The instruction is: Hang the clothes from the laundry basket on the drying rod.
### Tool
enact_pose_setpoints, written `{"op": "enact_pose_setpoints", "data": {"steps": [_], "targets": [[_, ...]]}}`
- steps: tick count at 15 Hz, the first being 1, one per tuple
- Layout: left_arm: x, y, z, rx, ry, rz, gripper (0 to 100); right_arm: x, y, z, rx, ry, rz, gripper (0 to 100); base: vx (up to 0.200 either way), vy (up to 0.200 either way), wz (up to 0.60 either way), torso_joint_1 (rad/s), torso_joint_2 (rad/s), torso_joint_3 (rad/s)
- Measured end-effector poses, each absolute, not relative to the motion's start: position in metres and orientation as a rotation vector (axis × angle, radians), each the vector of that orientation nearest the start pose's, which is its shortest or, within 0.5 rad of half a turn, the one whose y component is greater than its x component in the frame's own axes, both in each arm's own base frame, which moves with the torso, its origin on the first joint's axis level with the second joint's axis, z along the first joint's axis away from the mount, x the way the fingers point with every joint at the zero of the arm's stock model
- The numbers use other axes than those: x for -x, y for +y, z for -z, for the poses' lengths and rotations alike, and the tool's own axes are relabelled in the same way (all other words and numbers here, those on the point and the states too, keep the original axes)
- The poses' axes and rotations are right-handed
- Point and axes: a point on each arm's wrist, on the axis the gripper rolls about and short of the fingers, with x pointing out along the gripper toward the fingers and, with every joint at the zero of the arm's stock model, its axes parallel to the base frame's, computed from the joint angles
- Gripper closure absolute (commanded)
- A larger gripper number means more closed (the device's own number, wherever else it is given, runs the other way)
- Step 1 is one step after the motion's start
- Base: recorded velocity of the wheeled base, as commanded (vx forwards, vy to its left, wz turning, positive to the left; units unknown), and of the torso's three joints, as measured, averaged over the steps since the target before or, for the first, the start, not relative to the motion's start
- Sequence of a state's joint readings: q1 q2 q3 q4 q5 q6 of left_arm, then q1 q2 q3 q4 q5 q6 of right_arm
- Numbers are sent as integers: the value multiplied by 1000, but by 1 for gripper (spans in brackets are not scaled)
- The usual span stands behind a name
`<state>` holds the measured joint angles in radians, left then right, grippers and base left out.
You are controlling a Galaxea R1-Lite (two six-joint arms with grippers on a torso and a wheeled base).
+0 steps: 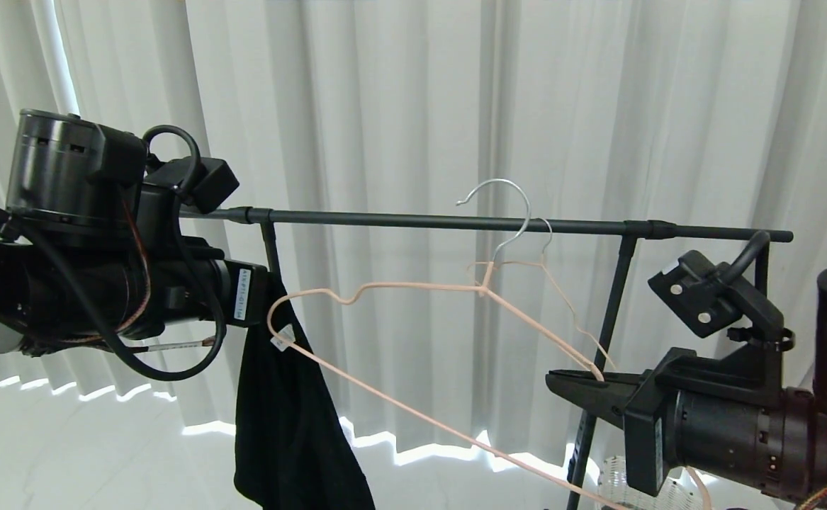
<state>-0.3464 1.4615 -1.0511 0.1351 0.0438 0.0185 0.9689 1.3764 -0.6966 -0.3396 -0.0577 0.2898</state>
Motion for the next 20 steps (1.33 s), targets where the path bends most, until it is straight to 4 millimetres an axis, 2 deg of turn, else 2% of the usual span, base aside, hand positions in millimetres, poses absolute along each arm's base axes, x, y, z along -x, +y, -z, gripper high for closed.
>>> {"op": "enact_pose_setpoints", "data": {"steps": [3,10,15,20], "targets": [[-227,-81,-248,-121,521,302,100,-133,190,-211,-123,378,-833,100,0,0,0,0,0,0],[-218,-83,-255,-107,490,359,100,-143,205,-206,-110,387,-821,100,0,0,0,0,0,0],[-214,-88,-258,-112,478,380,100,-145,203,-203,-86,384,-727,100,0,0,0,0,0,0],[-207,-87,-261,-107,462,393,100,-143,199,-203,-77,395,-709,100,0,0,0,0,0,0]]}}
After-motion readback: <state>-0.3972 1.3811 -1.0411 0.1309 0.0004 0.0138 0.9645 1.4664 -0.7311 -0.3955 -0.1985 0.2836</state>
